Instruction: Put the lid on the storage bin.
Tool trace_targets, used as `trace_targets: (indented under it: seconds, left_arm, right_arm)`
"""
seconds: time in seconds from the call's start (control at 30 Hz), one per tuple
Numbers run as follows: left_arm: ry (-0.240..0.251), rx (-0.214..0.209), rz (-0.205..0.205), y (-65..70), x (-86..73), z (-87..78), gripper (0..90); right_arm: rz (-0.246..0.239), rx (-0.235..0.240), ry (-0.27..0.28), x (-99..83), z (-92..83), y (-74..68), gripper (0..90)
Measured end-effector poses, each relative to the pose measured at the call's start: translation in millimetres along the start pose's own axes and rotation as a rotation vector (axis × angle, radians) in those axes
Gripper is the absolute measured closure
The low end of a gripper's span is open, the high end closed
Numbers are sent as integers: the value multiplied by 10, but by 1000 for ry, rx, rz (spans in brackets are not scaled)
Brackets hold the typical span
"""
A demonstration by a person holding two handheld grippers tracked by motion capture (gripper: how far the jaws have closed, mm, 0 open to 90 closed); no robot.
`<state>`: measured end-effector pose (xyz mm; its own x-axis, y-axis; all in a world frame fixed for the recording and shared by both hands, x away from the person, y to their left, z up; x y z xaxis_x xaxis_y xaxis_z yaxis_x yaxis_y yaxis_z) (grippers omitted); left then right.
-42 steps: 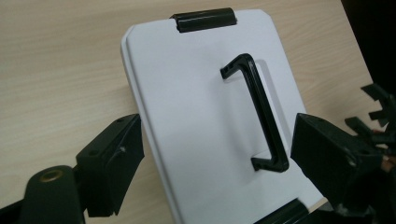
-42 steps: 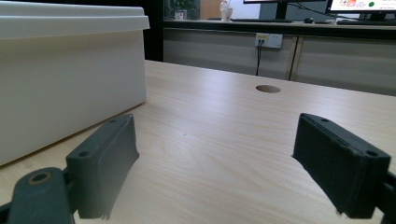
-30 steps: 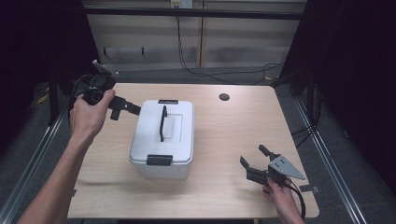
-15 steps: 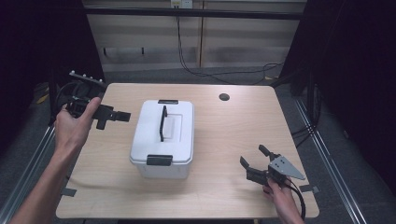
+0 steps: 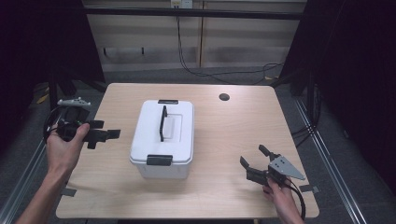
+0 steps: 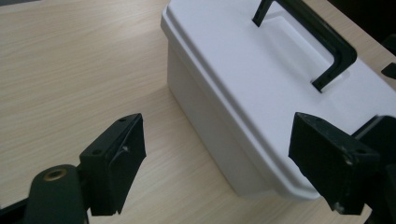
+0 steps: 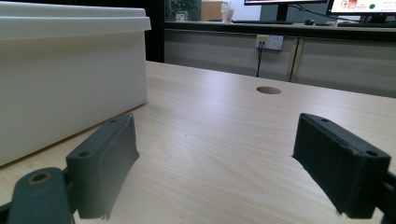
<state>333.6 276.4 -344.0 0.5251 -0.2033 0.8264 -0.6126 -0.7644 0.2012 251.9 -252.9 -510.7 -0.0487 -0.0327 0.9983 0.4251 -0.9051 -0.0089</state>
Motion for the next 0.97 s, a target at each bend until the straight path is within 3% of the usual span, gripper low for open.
trace_targets:
  seconds: [0.27,0.43,0.5,0.57,0.67,0.7,0.83,0.9,0.97]
  left_arm:
    - [14,9,-13,-88,-328,-47,183]
    - [52,8,-33,-137,-502,-85,183]
    - [50,7,-36,-131,-574,-60,181]
    - [37,3,-68,-130,-637,-8,181]
    - [60,12,-52,-113,-726,38,182]
    - [71,11,-63,-111,-761,52,182]
    - [72,20,-73,-202,-909,41,182]
    - [93,28,-101,-234,-948,57,180]
    - [92,35,-88,-239,-976,85,175]
  right_arm:
    - [-1,1,0,0,1,-1,126]
    - [0,0,-1,0,1,1,126]
    - [1,-1,0,0,0,1,126]
    - [7,-1,-5,0,1,0,125]
    - [0,-1,0,0,0,0,126]
    - [0,1,0,0,0,-1,126]
    - [3,1,-3,0,3,4,126]
    - [5,8,-8,0,9,3,126]
    - [6,8,-12,0,12,1,126]
Point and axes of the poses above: each handheld gripper's, and its own axes: z roughly forward along the jaws, x roughly out of its top, y roughly to its right, the point moved 2 cm from there along z, roughly forward along the jaws, and after that the axes turned 11 degrees about y, right-handed, at the moved point
